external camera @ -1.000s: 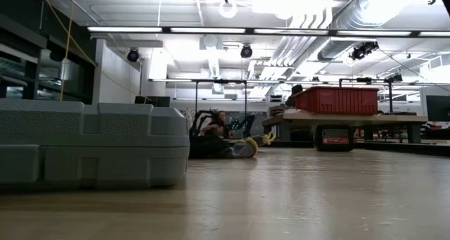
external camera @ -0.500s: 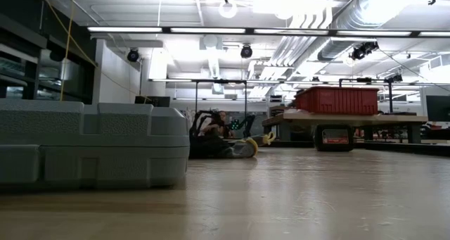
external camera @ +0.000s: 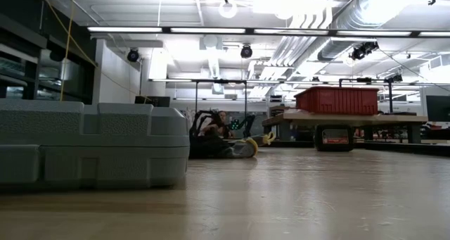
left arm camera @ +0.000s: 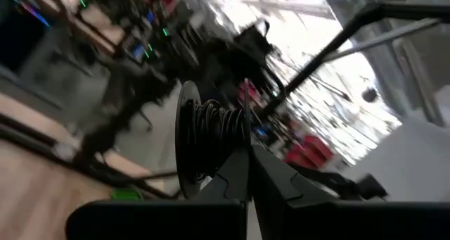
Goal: Coil cords
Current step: Coil the black wire cable onto the black spool
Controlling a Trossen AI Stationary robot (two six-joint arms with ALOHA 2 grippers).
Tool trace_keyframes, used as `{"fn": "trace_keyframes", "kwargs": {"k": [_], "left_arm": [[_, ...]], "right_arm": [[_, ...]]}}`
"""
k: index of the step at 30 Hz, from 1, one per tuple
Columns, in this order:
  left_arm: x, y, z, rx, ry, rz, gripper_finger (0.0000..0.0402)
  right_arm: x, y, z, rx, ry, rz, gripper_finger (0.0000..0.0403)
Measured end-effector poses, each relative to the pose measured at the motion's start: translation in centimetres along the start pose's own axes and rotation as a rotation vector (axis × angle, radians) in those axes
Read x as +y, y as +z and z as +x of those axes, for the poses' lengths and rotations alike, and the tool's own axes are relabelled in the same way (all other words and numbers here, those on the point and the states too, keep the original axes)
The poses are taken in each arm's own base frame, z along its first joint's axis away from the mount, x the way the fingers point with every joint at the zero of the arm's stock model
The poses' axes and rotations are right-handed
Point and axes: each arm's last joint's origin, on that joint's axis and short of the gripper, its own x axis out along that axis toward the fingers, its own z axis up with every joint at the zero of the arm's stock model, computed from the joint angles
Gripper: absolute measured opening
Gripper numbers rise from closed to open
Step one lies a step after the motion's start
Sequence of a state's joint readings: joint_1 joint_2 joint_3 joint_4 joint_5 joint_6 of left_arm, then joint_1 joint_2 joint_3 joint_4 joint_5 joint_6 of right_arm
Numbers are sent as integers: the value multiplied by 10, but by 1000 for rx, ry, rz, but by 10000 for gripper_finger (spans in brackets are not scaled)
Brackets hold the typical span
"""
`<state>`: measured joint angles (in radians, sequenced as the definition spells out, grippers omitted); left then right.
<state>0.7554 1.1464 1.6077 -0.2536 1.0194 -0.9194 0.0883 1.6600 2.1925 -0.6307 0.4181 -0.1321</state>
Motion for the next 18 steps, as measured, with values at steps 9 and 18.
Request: {"fn": "trace_keyframes", "kwargs": {"k": [9,18], "left_arm": [[9,-15,29,150,-59,-153,1],[19,-22,92,246,-251,-181,1]], "right_arm": [[-14,2,6,-36,0,11,0],[-25,3,20,-103,35,28,0]]}}
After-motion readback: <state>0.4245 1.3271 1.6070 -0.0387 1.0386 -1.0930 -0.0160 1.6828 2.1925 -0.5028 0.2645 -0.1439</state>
